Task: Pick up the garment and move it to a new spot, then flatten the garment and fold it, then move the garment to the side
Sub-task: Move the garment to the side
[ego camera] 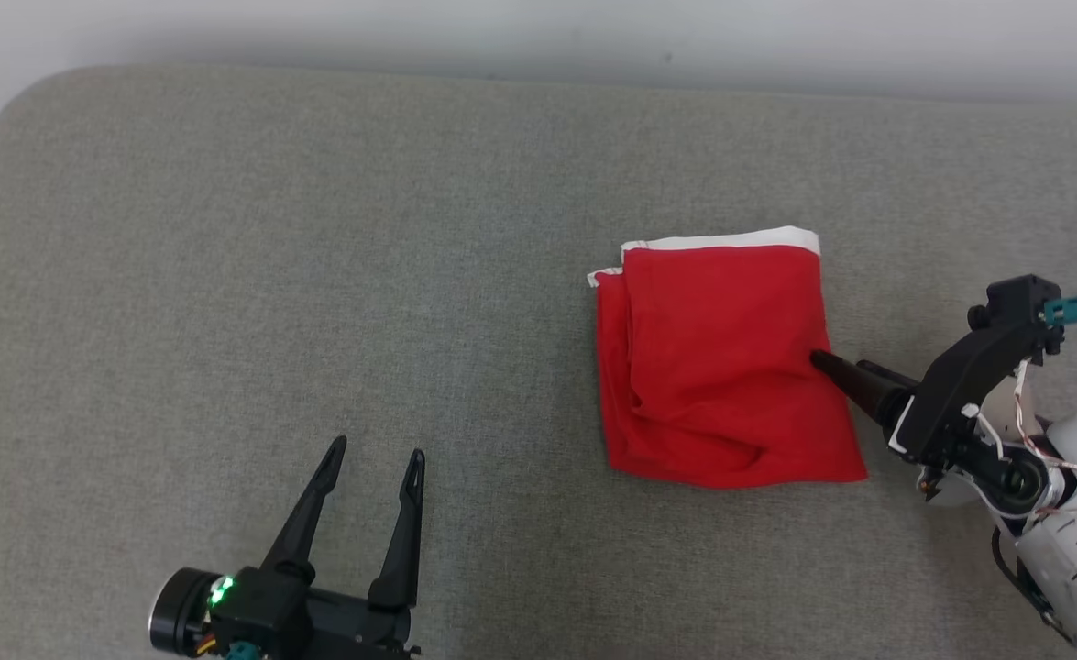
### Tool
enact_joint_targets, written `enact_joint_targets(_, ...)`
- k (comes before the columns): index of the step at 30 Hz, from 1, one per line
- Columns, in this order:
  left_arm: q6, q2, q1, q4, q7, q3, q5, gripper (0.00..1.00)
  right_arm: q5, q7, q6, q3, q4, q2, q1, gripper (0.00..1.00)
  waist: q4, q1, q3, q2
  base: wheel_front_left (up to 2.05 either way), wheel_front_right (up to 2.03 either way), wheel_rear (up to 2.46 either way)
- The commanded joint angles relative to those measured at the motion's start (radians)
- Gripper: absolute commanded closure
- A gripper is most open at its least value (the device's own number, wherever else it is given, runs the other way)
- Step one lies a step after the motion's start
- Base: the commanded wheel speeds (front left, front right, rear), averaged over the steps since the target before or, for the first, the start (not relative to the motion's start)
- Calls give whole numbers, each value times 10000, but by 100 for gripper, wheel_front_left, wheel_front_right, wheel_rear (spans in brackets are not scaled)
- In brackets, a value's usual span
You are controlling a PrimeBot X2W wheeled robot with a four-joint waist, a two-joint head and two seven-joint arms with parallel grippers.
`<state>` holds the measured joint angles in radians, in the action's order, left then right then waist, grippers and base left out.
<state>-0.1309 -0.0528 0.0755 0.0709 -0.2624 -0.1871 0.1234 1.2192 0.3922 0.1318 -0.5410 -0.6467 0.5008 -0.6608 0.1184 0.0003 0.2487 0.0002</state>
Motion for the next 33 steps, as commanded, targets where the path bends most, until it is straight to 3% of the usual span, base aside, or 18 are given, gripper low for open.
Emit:
enact_joint_targets(1,11,5,205,15,-16,-7,75,0,8,171,-29,-75,-172,-12,-145,0,269,-3,353,-2,0,0,0)
enact_joint_targets(5,8,10,471,45,-16,-63,164,0,72,704,-32,-337,-559,-266,-196,0,260,-3,442,-2,0,0,0)
enact_joint_targets(6,8,12,534,46,-16,-93,171,0,103,776,-32,-372,-594,-339,-195,21,242,-3,452,-2,0,0,0)
enact_joint_targets(7,9,13,569,45,-16,-110,184,0,119,849,-30,-421,-601,-408,-183,56,214,-3,456,-2,0,0,0)
enact_joint_targets(9,8,12,602,52,-16,-128,192,0,163,1007,-30,-539,-548,-483,-153,100,156,-3,461,-2,0,0,0)
enact_joint_targets(17,7,-66,512,5,-16,4,141,0,385,745,-31,-471,-68,-212,-122,100,-213,-3,400,-2,0,0,0)
enact_joint_targets(33,8,-598,608,-357,-16,112,62,0,-342,-1060,-29,-798,1499,676,-116,100,-2111,-3,859,-2,0,0,0)
